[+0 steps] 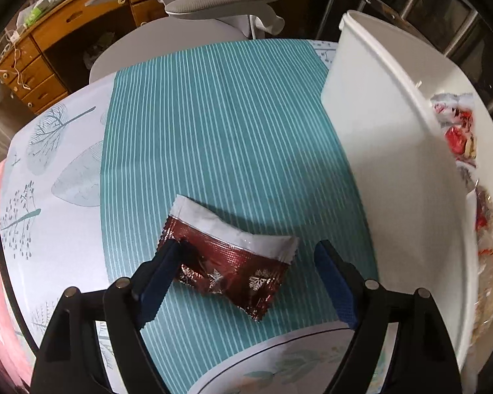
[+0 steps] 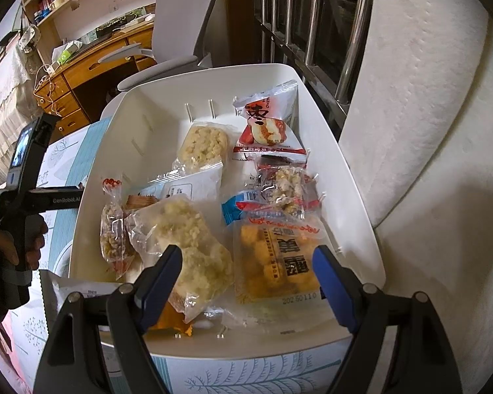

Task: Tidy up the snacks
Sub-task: 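Close the left gripper on the red packet's edge and adjust the grip, then lift the red packet with the left gripper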

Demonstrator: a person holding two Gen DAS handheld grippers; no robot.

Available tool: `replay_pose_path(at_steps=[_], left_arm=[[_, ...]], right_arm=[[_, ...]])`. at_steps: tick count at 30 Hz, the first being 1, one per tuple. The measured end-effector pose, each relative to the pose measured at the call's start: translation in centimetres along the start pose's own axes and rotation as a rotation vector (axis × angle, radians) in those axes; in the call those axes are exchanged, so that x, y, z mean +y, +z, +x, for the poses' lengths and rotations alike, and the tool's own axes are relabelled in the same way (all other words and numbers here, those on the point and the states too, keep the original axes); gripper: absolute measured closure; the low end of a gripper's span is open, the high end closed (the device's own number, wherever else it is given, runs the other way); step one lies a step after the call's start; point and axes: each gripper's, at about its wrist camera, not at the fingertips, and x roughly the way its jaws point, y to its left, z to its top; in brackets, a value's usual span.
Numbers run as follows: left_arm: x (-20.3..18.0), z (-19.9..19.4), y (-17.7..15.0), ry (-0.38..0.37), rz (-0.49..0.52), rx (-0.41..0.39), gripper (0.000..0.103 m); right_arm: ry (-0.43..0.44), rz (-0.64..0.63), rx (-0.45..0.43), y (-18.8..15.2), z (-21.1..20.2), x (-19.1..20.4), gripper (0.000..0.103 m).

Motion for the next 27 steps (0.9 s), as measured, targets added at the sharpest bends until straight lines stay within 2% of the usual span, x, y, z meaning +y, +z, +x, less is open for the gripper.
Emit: replay_pose_path(at_steps=[4,9,13,17,18,20,27], left_arm=[[-0.3,0.1,-0.6,0.018,0.037,-0.037,0.022],[-0.2,-0.3,-1.5,0.023,0.047,-0.09,0.043],[0.4,-0.6,-2.1,0.016,0.05,-0.12,0.053],[1.4,-1.1,-2.4,0.013,0.042,-0.121,0.066],[1.6,-1.1,-2.5,0.019,0.038,-0.123,0.074],[2.2,-1.3,-2.4,0.015,0.025,-0.125,0.079],[3.0,-1.9,-3.1,-0.01,-0.013,-0.11,0.085]], right_arm=[[-0.004,-0.005,-0.001,0.1,0.0,-0.1,0.021],[-0.012,0.004,0.005,0.1,0.1,-0.4,0.021],[-0.016,0.007,0.008,0.1,0.3,-0.4,0.021],[-0.017,0.002,0.007,0.1,0.3,-0.3,0.021],[-0.017,-0.001,0.006,0.0,0.2,-0.3,0.021],[-0.019,-0.002,0.007,0.0,0.1,-0.2,0.021],[-0.036,0.003,0.003,-0.1,-0.4,0.3,0.021]])
